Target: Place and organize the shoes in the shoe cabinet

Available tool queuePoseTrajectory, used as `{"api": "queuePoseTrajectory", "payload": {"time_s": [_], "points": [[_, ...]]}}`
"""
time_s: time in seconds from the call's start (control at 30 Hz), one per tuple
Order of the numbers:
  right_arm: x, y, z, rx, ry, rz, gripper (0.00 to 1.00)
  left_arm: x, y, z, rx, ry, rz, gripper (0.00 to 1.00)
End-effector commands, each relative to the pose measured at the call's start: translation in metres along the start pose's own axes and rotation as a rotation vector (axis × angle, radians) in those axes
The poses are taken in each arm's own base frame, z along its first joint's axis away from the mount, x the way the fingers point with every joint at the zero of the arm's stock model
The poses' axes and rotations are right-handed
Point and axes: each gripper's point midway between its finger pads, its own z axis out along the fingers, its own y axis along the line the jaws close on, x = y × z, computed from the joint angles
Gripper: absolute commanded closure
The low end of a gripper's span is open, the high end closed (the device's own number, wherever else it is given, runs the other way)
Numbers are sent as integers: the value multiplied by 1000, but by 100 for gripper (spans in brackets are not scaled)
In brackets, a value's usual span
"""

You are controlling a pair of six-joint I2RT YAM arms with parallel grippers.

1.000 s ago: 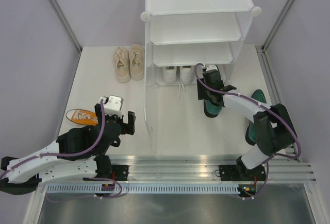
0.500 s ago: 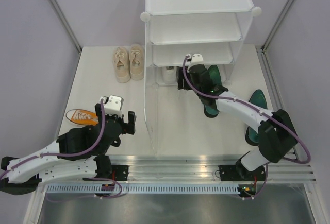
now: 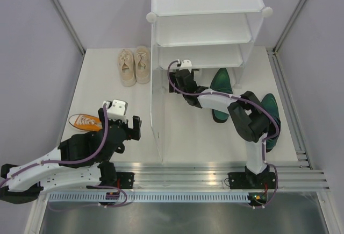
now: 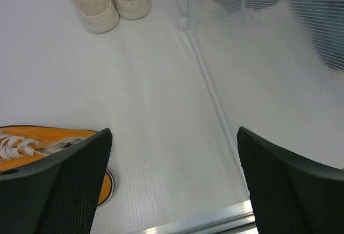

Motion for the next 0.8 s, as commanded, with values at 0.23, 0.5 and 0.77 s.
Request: {"api": "queuePoseTrajectory", "payload": {"time_s": [0.23,0.5,0.77], "points": [[-25,12,46,59,-127,102,21,-7,-2,1,5,-27,3,0],[-21,-1,64,167,-145,120,19,-7,-4,1,15,-26,7,0],[-15,-11,69,217,-178,152,18,-8,-6,1,30,-27,7,0]]}}
